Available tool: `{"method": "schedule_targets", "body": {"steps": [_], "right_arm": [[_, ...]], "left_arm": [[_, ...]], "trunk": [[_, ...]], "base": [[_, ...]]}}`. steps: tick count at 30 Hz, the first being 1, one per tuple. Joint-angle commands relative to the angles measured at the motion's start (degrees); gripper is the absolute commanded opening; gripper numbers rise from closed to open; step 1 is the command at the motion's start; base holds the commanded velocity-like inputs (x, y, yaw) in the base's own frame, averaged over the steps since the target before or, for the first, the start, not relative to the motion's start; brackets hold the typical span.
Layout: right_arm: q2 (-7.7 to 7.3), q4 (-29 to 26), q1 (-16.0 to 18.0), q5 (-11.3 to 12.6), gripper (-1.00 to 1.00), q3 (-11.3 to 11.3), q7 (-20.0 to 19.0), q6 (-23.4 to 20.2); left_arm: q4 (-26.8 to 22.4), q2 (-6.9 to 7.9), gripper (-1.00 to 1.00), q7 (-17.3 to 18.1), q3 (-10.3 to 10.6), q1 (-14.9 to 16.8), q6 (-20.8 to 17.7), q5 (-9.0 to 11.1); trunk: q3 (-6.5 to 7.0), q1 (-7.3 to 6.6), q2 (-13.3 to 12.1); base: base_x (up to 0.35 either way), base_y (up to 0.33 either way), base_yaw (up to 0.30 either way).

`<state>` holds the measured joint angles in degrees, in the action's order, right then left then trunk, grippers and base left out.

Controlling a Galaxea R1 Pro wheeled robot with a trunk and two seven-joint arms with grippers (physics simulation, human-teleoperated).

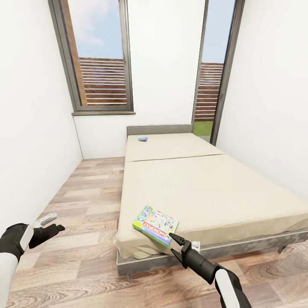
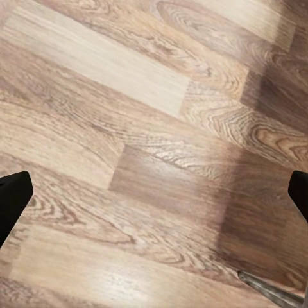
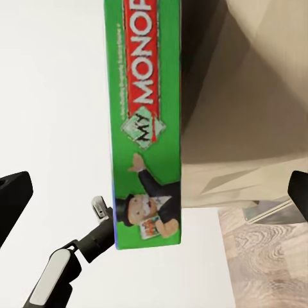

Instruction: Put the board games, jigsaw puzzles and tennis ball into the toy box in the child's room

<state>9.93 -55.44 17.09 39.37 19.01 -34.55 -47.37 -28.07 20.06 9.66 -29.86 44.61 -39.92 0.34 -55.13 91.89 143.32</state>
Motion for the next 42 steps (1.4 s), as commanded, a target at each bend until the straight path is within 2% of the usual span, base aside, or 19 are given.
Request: {"method": "schedule_targets", "body": {"steps": [1, 42], "right_arm": [[0.07, -0.01, 0.05, -0.08, 1.0, 0.23, -0.17, -0.36], [0.07, -0.01, 0.05, -0.08, 1.0, 0.17, -0.13, -0.34]], "left_arm": [[-0.05, -0.02, 1.0, 0.18, -0.29, 0.04, -0.33, 0.01], [-0.05, -0.02, 1.0, 0.18, -0.29, 0.04, -0.36, 0.01]], "trunk": [[-0.06, -0.01, 0.03], [-0.06, -0.01, 0.03]], "base": [[0.0, 0.0, 0.0], [0.012, 0.016, 0.0]]}}
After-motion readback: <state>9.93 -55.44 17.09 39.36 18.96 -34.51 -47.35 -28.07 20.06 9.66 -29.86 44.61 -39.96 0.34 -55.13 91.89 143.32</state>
